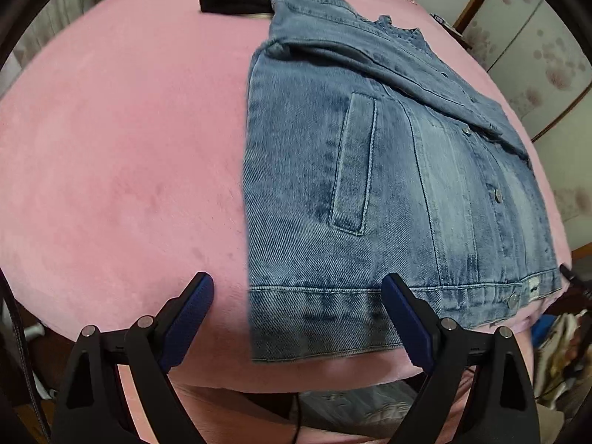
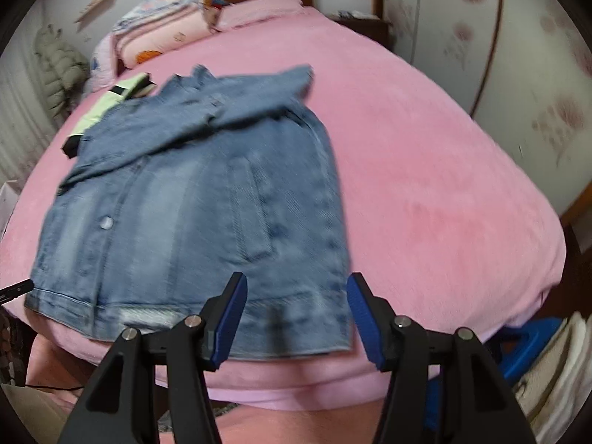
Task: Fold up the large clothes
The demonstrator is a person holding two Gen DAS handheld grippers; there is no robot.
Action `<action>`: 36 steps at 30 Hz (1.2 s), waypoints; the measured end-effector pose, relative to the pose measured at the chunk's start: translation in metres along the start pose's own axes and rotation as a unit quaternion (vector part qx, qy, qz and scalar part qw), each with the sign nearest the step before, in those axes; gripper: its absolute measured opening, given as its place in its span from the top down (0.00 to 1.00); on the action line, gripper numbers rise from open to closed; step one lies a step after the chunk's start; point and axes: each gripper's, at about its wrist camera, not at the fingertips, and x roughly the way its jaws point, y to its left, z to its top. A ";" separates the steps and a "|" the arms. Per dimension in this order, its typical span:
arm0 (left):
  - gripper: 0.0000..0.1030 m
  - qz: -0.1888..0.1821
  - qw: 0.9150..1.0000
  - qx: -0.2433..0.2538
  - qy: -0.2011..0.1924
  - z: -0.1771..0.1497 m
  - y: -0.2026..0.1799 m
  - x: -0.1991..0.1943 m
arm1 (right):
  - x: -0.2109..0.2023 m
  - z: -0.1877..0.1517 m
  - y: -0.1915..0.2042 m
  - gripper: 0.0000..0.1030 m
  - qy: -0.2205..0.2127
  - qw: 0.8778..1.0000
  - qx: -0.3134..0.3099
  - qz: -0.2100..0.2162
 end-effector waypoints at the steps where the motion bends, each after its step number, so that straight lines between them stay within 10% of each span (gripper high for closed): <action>1: 0.12 -0.007 1.000 -0.005 0.000 -0.001 0.003 0.003 | 0.004 -0.002 -0.005 0.45 0.006 1.000 0.008 0.000; 19: 0.17 -0.089 0.996 -0.012 0.010 -0.005 0.010 0.025 | 0.045 -0.017 -0.040 0.55 0.061 0.985 0.087 0.136; 22: 0.38 -0.078 0.997 0.000 0.011 -0.005 0.000 0.026 | 0.044 -0.016 -0.037 0.59 0.064 0.986 0.079 0.133; 24: 0.78 -0.080 0.997 -0.010 0.010 -0.002 0.000 0.024 | 0.043 -0.015 -0.034 0.69 0.065 0.988 0.065 0.121; 26: 0.88 -0.095 0.995 -0.029 0.015 0.003 0.000 0.022 | 0.038 -0.014 -0.029 0.75 0.062 0.990 0.051 0.113; 36: 0.90 -0.141 0.985 -0.086 -0.058 0.050 -0.022 -0.052 | -0.038 0.038 0.002 0.88 -0.039 0.991 0.003 0.131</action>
